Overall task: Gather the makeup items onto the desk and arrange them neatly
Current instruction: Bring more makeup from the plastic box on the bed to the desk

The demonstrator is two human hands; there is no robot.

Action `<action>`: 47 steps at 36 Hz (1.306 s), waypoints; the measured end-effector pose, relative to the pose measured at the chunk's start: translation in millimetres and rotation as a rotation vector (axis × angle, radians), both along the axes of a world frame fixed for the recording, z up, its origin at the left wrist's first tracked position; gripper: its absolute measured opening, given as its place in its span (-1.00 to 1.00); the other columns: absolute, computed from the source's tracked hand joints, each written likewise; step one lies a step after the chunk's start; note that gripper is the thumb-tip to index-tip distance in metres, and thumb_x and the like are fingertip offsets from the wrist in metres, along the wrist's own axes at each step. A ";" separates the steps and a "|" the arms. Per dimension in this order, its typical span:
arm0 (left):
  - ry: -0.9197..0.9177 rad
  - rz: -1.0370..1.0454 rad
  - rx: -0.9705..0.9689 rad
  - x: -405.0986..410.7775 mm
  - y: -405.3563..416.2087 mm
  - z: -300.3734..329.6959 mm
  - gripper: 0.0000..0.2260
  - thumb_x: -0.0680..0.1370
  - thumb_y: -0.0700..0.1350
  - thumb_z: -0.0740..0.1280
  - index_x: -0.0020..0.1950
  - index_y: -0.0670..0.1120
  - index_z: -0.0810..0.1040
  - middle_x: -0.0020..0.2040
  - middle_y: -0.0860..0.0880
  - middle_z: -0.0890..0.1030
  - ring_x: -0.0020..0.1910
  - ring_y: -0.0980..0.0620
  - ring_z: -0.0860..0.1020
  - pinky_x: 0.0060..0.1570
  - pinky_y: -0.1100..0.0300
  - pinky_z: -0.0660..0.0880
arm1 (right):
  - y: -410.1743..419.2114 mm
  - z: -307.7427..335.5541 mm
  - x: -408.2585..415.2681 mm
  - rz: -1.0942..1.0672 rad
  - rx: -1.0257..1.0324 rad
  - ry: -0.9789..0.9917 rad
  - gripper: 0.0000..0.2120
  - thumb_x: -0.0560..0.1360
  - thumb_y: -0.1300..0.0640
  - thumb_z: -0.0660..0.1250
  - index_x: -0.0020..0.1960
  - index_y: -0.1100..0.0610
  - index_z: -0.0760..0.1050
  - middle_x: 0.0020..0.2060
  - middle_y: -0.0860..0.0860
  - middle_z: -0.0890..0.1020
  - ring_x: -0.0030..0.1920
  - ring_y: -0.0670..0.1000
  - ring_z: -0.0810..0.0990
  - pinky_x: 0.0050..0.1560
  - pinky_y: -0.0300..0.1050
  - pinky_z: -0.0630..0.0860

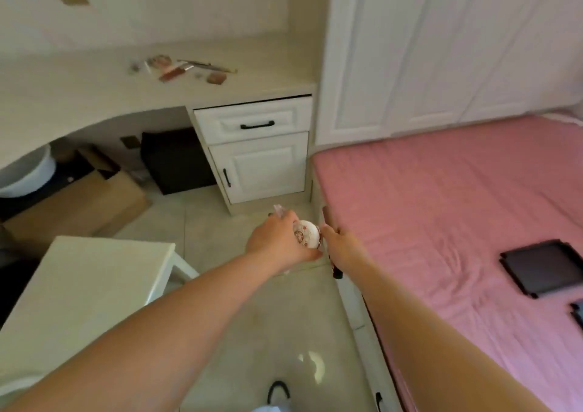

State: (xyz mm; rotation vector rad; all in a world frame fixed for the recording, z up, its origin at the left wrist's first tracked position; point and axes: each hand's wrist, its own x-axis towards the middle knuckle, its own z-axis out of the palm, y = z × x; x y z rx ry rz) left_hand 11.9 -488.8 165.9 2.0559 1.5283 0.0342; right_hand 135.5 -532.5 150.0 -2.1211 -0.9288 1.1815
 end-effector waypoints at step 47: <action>0.063 0.674 0.028 -314.5 459.7 18.8 -0.30 0.31 0.22 0.45 0.32 -0.03 0.30 0.22 -0.09 0.42 0.15 -0.08 0.47 -0.04 0.14 0.45 | 554.9 20.3 -293.0 0.785 0.057 -0.224 -0.69 0.57 -0.10 0.08 -0.08 0.13 0.38 -0.32 0.02 0.47 -0.37 0.01 0.46 -0.42 -0.16 0.34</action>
